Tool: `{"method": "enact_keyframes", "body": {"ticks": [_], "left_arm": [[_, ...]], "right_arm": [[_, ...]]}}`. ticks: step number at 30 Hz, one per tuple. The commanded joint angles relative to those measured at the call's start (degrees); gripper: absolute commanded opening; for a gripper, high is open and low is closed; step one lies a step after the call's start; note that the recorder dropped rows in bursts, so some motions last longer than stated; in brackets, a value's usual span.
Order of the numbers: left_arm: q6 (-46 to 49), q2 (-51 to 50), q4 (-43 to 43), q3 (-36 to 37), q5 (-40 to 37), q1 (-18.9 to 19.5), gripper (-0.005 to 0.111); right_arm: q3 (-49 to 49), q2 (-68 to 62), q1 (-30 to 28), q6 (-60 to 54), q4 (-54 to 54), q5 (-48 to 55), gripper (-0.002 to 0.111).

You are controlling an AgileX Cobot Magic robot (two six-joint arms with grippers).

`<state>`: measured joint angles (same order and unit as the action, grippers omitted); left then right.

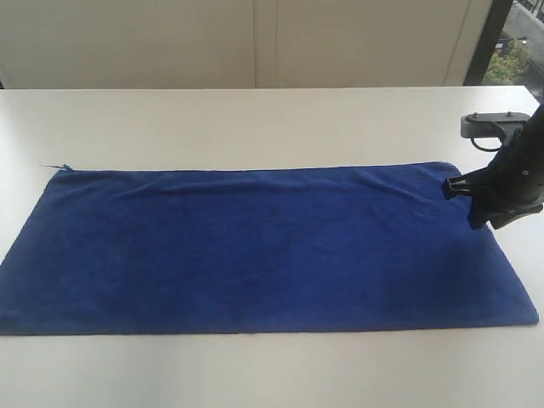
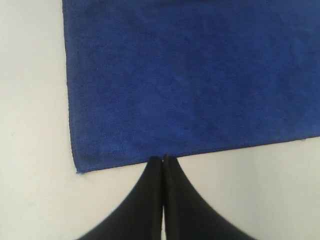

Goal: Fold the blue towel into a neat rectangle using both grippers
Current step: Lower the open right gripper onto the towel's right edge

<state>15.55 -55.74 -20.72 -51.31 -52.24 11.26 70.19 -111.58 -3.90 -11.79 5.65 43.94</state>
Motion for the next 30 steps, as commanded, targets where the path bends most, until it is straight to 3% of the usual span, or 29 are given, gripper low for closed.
{"method": "enact_keyframes", "body": {"ticks": [1,8,30], "left_arm": [[0.3,0.4,-0.7,-0.3,-0.9,0.2,0.000],[0.3,0.4,-0.7,-0.3,-0.9,0.2,0.000],[0.3,0.4,-0.7,-0.3,-0.9,0.2,0.000]], "right_arm": [[0.4,-1.7,-0.7,-1.9,0.5,-1.9,0.032],[0.4,-3.4,-0.7,-3.6,1.5,-3.5,0.045],[0.5,-0.9,-0.7,-3.4,1.2,-3.3,0.040]]}}
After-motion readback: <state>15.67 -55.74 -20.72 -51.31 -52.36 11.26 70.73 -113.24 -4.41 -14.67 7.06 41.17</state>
